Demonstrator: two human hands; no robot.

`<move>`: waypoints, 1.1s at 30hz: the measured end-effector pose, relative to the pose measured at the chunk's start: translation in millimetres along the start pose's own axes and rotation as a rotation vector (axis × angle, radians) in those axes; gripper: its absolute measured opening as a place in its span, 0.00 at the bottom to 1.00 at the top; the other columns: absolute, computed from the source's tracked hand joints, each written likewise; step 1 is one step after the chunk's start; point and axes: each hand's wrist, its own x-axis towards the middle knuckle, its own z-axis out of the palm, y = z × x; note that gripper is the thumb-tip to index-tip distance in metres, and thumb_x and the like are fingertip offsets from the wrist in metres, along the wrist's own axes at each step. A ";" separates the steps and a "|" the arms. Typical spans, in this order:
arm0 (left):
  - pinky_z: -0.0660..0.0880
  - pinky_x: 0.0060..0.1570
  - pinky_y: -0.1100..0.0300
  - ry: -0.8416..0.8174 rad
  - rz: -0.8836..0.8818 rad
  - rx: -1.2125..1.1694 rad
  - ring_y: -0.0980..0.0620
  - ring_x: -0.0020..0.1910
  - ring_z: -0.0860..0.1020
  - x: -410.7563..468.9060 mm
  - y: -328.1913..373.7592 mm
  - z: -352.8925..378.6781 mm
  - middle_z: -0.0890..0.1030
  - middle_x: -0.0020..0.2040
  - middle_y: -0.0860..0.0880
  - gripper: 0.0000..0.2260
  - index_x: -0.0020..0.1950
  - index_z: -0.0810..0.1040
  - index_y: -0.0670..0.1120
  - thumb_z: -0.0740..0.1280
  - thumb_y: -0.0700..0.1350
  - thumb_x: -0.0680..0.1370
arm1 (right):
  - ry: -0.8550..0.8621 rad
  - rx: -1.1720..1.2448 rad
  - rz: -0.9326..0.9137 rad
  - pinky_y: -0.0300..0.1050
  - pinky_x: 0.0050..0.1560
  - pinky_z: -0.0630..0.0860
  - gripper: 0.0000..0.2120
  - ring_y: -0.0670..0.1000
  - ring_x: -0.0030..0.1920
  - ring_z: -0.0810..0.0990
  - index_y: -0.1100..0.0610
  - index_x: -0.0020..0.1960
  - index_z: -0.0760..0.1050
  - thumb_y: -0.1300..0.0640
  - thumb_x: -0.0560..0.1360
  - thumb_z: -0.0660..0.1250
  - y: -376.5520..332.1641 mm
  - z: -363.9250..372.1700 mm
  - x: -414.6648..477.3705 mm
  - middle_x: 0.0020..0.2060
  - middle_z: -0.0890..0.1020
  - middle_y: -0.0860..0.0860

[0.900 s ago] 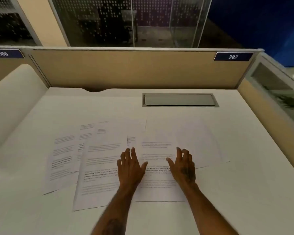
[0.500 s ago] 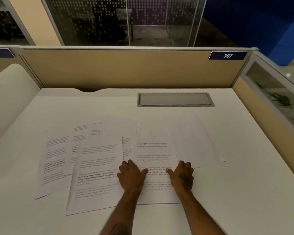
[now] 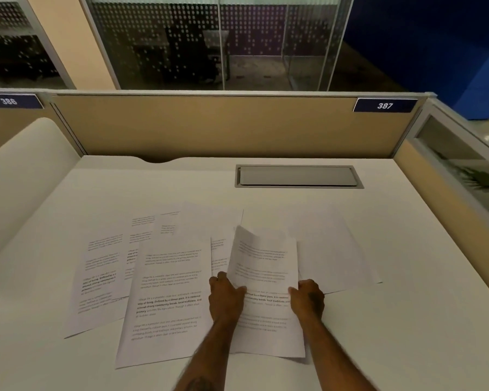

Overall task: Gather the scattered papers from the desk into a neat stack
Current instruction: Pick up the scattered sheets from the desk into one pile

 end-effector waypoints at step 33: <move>0.84 0.42 0.42 -0.056 -0.019 -0.913 0.32 0.49 0.85 36.1 -211.6 -279.7 0.86 0.53 0.35 0.13 0.63 0.78 0.41 0.69 0.40 0.79 | -0.247 -0.228 -0.179 0.51 0.59 0.79 0.28 0.58 0.60 0.80 0.59 0.68 0.70 0.54 0.72 0.75 -108.2 157.0 -92.7 0.62 0.80 0.56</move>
